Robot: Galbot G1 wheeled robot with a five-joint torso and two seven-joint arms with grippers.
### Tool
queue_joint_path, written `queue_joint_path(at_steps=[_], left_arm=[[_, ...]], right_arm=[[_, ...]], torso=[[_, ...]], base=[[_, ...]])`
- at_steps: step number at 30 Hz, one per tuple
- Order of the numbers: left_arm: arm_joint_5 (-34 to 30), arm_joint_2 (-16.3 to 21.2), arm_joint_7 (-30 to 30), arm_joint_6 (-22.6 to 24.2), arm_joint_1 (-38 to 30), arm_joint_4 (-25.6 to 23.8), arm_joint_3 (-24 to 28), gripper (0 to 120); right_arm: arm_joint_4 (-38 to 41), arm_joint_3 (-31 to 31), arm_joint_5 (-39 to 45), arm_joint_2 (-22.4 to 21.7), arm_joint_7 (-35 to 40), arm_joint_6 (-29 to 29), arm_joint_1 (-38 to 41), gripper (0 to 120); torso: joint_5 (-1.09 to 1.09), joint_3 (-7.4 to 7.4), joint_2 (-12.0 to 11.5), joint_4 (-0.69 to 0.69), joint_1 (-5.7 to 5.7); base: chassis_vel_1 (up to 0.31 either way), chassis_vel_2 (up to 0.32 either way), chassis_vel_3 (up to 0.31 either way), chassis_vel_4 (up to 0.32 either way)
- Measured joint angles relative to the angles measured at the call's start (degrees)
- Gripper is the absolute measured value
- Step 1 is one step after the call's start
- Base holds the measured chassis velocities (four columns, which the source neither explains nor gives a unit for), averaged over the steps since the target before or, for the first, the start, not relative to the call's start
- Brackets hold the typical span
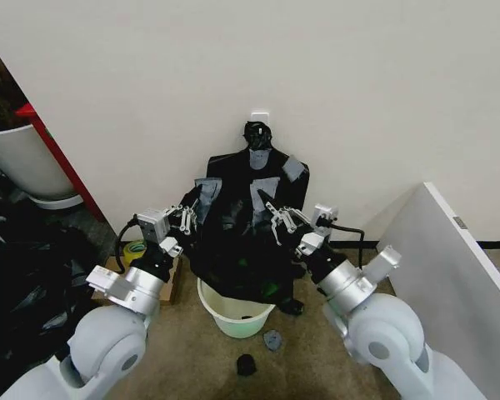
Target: Place the garbage bag over the trash bin.
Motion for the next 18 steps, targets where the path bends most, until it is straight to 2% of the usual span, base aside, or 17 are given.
queue_joint_path(at_steps=[6,11,18], left_arm=[[3.7,-2.4,0.2,-1.6,1.6,4.8,1.0,0],[5.5,-3.6,0.1,-2.5,3.6,6.7,0.9,0],[8.2,-6.7,-1.1,-3.0,5.7,9.8,1.1,0]], right_arm=[[-5.6,-0.1,-4.0,1.9,-0.6,2.4,-4.9,0],[-9.5,-1.3,-9.1,3.4,-0.2,3.8,-7.4,0],[-10.5,-0.9,-15.0,3.1,0.3,4.7,-13.3,0]], torso=[[0.01,-0.01,0.0,0.0,0.0],[0.01,-0.01,0.0,0.02,0.0],[0.0,-0.01,0.0,0.0,-0.01]], base=[[0.0,0.0,0.0,0.0],[0.0,0.0,0.0,0.0],[0.0,0.0,0.0,0.0]])
